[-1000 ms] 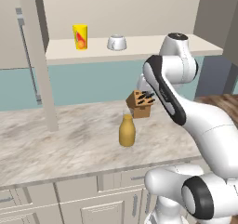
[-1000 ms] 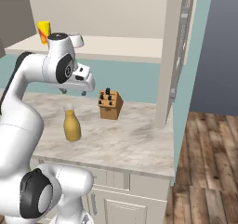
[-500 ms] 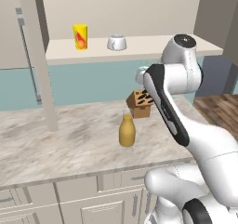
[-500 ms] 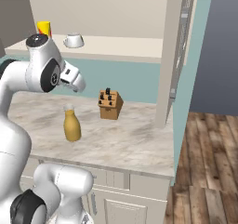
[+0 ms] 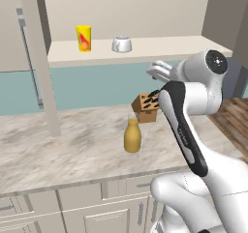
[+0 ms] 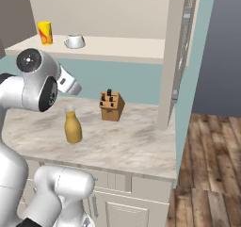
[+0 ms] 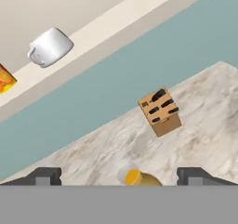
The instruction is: There is a tray on the dining counter. Grab the cup, mug, and pitcher and place them on the tray. The pitcher may be placed next to the tray if it cannot fit the tray.
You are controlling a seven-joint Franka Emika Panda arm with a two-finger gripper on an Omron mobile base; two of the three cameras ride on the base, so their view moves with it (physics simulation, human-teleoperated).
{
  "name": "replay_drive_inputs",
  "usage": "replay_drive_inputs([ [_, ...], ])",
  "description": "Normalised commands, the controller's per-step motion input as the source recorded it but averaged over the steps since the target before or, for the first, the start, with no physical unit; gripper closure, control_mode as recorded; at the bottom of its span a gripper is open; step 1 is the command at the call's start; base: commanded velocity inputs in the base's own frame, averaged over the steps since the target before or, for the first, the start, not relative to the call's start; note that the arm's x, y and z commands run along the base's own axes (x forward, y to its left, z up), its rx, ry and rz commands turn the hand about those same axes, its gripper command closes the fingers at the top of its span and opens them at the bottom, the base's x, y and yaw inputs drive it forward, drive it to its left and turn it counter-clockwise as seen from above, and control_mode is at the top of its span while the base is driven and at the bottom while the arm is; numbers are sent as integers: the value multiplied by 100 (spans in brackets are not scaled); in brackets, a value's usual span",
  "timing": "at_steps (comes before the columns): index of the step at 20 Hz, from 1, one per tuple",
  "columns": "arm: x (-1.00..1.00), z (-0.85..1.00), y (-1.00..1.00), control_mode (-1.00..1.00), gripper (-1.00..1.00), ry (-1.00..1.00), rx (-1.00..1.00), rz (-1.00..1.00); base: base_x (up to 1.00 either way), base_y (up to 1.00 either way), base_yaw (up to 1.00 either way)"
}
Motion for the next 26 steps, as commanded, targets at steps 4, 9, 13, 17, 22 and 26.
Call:
replay_drive_inputs([
  [4, 0, 48, 0, -100, -100, -1, 21, 0, 0, 0, 0],
  [9, 0, 48, 3, -100, -100, 1, 16, 0, 0, 0, 0],
  [13, 0, 31, 10, -100, -100, 11, 14, 0, 0, 0, 0],
  [17, 0, 7, 25, -100, -100, 20, 8, 0, 0, 0, 0],
  [22, 0, 3, 30, -100, -100, 15, 6, 0, 0, 0, 0],
  [26, 3, 10, 37, -100, -100, 11, 3, 0, 0, 0, 0],
])
